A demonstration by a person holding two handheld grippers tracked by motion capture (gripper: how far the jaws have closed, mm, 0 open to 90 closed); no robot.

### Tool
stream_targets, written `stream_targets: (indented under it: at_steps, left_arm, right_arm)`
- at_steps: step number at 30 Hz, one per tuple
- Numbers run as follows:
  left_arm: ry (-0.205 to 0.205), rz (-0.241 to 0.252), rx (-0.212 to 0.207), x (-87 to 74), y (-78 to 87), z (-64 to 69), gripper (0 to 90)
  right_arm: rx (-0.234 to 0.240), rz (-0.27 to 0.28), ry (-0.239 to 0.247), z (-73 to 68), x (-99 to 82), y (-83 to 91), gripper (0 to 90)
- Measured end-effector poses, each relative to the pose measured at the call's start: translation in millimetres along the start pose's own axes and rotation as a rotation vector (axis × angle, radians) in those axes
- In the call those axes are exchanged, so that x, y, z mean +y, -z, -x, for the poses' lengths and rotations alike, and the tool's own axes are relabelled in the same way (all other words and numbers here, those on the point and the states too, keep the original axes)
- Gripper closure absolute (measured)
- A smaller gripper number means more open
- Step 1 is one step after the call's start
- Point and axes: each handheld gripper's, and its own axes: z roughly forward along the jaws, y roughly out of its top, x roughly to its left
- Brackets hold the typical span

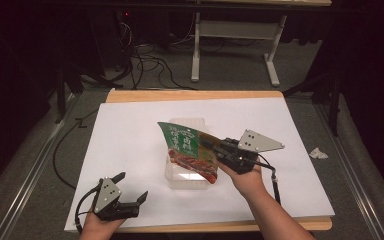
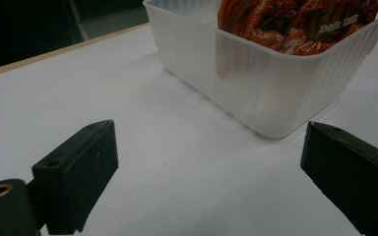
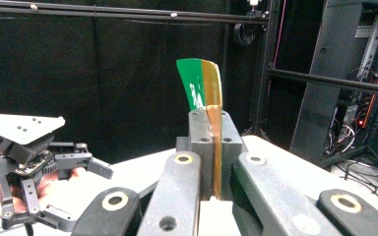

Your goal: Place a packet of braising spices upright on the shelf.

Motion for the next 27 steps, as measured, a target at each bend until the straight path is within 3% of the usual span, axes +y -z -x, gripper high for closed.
stream_targets:
  at_steps: [10, 27]
  left_arm:
    - [-0.006, 0.000, -0.001, 0.8, 1.3, 1.4, 7.8]
    - [-0.014, -0.006, -0.008, 0.7, 0.2, 1.2, 7.8]
  right_arm:
    - [-0.001, -0.012, -0.009, -0.3, -4.8, -2.0, 90.0]
    - [-0.026, -0.040, -0.067, 8.0, -25.6, -7.4, 90.0]
